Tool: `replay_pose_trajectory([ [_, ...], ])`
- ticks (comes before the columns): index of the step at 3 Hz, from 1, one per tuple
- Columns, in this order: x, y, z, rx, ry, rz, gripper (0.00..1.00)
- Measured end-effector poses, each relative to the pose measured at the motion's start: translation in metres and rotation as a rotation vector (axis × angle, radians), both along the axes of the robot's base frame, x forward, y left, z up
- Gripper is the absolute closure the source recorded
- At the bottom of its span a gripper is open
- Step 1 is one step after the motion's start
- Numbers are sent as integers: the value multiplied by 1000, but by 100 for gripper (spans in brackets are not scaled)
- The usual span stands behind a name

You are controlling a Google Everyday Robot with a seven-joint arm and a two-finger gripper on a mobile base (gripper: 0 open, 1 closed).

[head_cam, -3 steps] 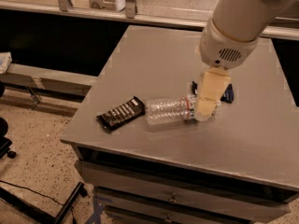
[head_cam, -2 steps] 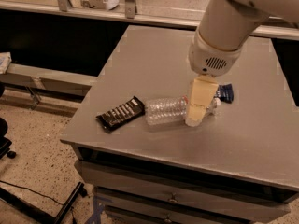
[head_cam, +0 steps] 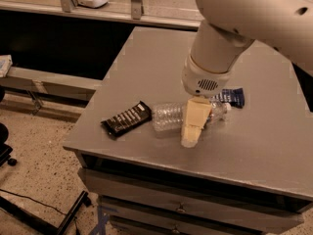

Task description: Pick water bottle

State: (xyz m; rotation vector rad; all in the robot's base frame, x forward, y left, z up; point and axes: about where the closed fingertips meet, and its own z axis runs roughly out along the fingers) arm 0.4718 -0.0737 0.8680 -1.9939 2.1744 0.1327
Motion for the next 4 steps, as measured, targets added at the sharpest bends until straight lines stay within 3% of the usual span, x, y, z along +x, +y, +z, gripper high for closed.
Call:
replay_pose_trajectory([
  [2,0,18,-33,5,56,43,0],
  [3,-1,20,-39,13,63,67,16],
  [4,-1,17,-30,25,49,83,40],
])
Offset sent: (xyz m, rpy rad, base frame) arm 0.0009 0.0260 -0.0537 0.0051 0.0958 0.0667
